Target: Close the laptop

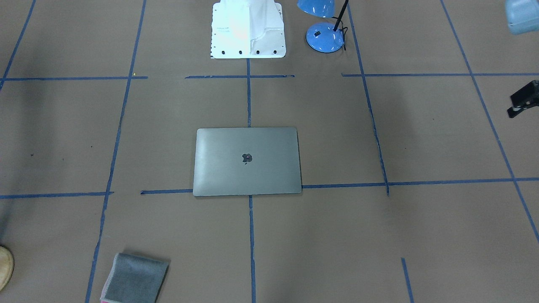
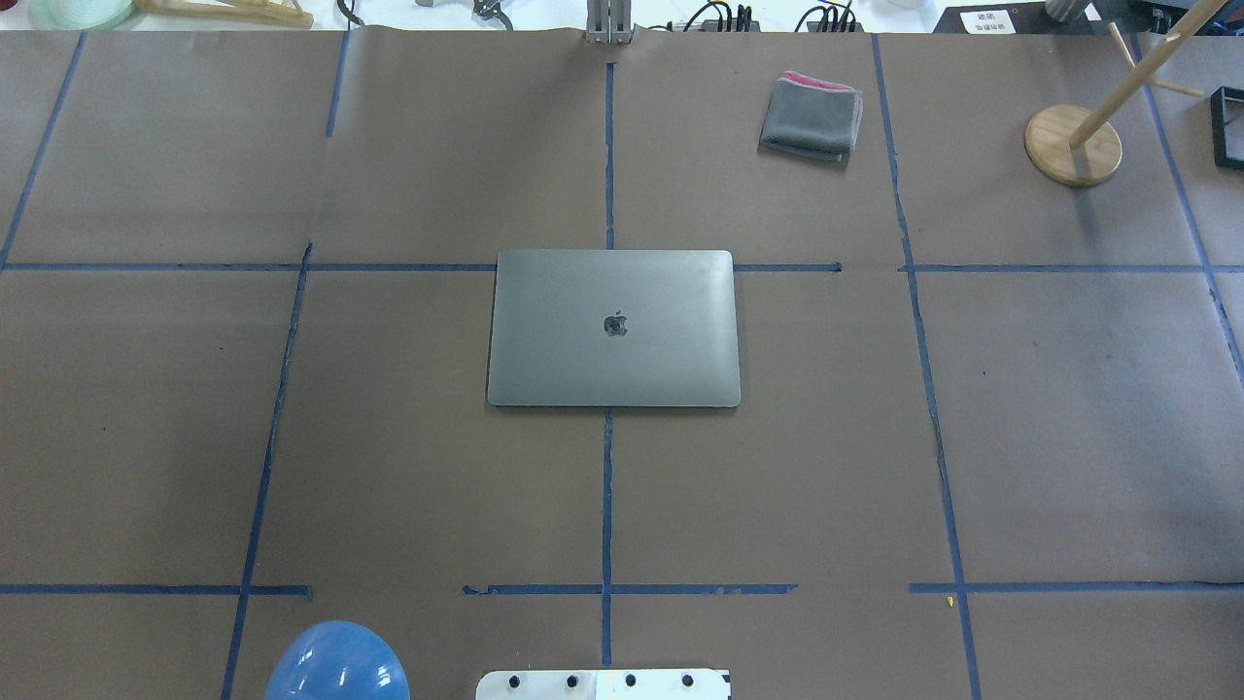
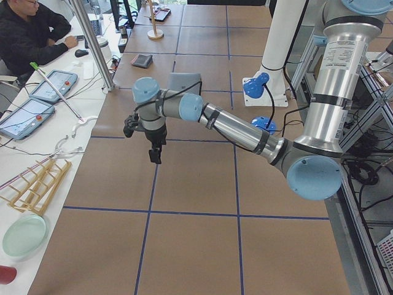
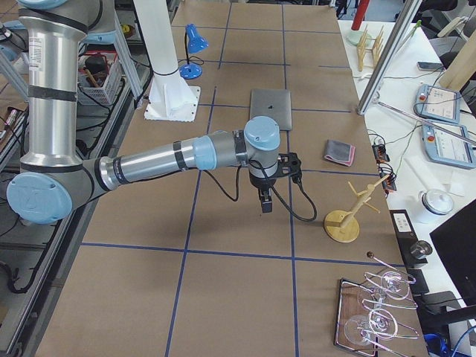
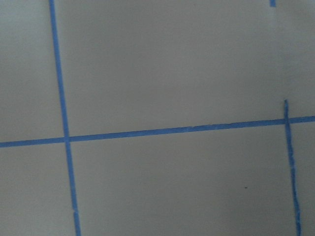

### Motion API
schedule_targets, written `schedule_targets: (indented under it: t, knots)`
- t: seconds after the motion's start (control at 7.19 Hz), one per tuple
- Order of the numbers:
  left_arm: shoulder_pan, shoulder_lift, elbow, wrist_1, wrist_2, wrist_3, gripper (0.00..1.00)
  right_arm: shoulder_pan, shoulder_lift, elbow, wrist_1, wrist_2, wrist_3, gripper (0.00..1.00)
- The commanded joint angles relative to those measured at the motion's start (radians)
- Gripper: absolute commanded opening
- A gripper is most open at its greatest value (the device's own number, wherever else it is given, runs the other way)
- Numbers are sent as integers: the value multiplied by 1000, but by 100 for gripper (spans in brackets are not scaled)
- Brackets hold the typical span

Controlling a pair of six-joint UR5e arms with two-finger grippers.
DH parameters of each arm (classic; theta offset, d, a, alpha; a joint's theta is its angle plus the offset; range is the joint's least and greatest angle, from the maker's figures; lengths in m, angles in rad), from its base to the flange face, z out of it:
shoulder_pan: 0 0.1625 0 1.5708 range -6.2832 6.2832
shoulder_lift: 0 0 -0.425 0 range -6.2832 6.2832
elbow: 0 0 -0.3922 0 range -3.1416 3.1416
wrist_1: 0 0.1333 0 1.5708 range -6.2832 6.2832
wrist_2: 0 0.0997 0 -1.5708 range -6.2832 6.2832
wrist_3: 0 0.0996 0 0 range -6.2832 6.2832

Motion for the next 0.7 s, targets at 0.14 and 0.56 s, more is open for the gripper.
schedule_targets:
  t: [0.14, 0.56]
  knots:
    - [-164, 43, 198, -13, -36, 211, 100, 19, -106, -14, 1, 13, -16, 100]
    - [-169, 86, 234, -30, -37, 211, 100, 38, -142, -56, -1, 27, -17, 100]
